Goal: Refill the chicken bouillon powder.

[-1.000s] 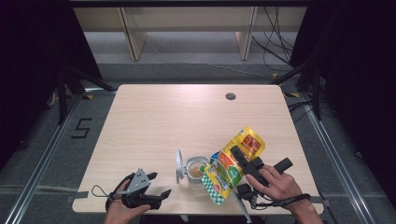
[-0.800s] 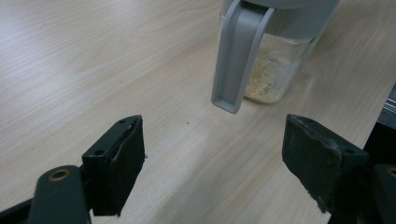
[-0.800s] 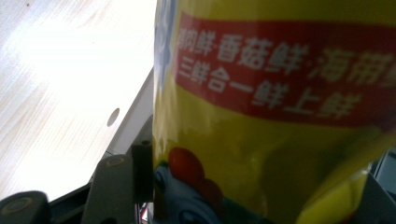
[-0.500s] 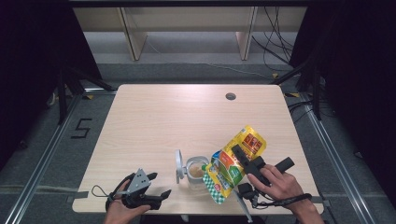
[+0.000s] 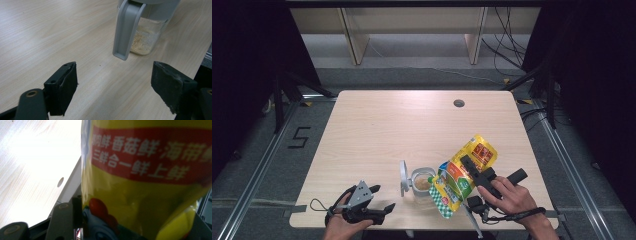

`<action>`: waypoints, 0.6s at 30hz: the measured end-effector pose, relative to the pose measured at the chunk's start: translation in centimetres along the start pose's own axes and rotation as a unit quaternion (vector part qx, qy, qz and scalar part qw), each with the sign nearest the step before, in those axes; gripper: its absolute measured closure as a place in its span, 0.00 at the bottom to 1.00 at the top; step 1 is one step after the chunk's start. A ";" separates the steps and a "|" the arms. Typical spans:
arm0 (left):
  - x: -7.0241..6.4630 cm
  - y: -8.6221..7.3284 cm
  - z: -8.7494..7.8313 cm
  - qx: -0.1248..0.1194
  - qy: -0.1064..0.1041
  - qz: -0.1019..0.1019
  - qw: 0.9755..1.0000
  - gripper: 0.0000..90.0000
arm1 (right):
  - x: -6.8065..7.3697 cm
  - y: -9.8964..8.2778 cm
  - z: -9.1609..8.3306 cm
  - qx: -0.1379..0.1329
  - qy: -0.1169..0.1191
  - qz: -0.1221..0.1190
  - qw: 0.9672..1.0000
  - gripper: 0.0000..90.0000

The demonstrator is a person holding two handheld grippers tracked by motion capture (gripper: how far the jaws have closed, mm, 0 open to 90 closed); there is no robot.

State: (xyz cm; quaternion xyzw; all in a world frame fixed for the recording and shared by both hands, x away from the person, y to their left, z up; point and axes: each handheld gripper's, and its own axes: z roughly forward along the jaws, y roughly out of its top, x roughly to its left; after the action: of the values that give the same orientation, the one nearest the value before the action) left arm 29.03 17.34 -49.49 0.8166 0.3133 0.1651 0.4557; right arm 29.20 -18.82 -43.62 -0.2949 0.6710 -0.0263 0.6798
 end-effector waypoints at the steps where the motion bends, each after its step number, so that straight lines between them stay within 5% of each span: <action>1: 0.0 0.0 0.0 -0.004 -0.001 -0.003 1.000 0.23 | -0.1 0.0 0.1 -0.003 -0.002 -0.006 1.000 0.52; 15: 0.1 0.1 0.0 -0.002 0.002 0.004 1.000 0.23 | -0.1 -0.1 0.0 -0.005 -0.002 0.001 1.000 0.52; 18: 0.0 0.0 0.1 -0.005 0.001 -0.008 1.000 0.23 | 0.0 0.0 0.0 -0.004 -0.002 0.008 1.000 0.52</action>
State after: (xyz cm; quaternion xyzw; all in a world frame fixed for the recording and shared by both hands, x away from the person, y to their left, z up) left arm 29.08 17.27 -49.51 0.8118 0.3190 0.1640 0.4609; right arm 29.22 -18.84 -43.60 -0.2928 0.6722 -0.0175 0.6798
